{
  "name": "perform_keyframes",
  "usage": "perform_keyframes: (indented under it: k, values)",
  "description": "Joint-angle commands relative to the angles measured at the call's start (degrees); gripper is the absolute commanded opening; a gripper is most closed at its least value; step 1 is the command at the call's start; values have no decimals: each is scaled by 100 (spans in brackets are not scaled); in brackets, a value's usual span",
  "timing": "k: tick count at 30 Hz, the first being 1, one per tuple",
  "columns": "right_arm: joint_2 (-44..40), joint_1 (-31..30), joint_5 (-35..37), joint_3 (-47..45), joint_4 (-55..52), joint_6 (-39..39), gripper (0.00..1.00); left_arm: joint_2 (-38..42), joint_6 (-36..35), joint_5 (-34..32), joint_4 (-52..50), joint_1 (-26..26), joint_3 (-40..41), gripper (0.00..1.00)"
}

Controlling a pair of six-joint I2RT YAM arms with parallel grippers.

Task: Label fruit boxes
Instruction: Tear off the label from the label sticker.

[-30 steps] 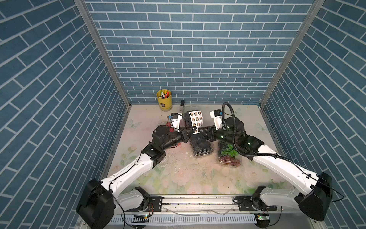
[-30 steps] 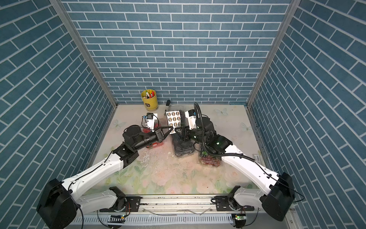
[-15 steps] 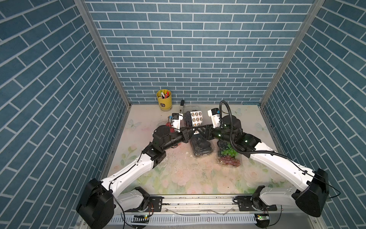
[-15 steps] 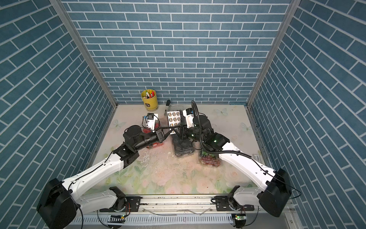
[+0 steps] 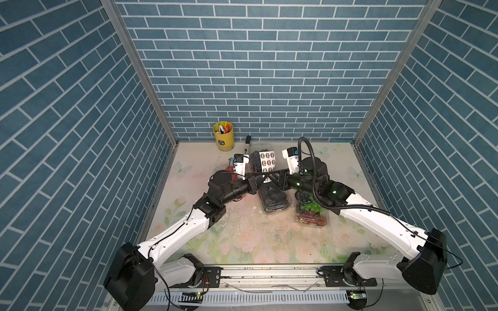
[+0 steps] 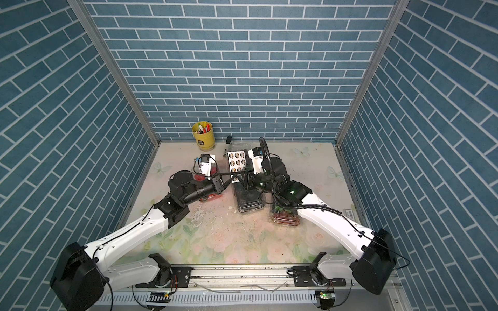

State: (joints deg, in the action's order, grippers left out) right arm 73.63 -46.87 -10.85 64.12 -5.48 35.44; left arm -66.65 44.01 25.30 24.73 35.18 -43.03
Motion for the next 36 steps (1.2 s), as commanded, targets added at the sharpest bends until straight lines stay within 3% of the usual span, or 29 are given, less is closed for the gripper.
perform_keyframes:
  k: [1,19,36]
  values:
    - [-97,-24,109,-105,-82,-160,33,70,-128,-24,89,34,-39,0]
    - [-179,-24,-47,-251,-41,-193,36,-13,-94,-38,116,33,-83,0]
    - [3,-28,121,-92,-86,-244,31,-5,-60,46,167,33,-58,0]
